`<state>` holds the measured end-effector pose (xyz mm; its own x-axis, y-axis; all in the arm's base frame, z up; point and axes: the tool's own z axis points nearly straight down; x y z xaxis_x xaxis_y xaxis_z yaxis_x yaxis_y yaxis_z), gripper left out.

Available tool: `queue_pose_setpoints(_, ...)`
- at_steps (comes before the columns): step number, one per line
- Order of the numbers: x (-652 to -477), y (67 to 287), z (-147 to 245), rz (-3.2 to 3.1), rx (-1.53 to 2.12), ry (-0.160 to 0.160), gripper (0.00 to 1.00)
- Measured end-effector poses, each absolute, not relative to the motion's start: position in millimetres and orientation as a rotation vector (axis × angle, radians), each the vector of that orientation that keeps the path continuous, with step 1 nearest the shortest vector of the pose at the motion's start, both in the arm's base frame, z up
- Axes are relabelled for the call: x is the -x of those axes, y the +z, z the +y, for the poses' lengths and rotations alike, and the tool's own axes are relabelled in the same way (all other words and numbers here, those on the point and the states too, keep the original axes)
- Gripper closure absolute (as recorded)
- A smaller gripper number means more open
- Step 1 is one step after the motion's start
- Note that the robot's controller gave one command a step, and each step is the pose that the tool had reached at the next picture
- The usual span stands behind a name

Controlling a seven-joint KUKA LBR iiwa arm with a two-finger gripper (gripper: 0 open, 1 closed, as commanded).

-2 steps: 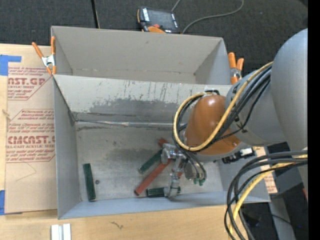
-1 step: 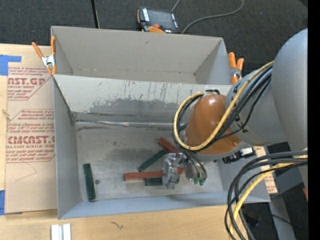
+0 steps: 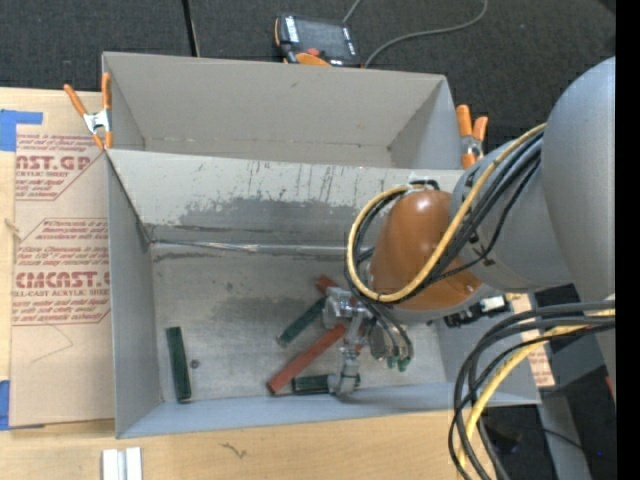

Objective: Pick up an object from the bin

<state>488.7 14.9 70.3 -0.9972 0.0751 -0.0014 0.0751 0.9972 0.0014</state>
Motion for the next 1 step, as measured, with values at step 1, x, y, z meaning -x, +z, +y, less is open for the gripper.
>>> queue_pose_setpoints(1,-488.0,72.4,15.0,3.144,-0.117,0.002,1.0)
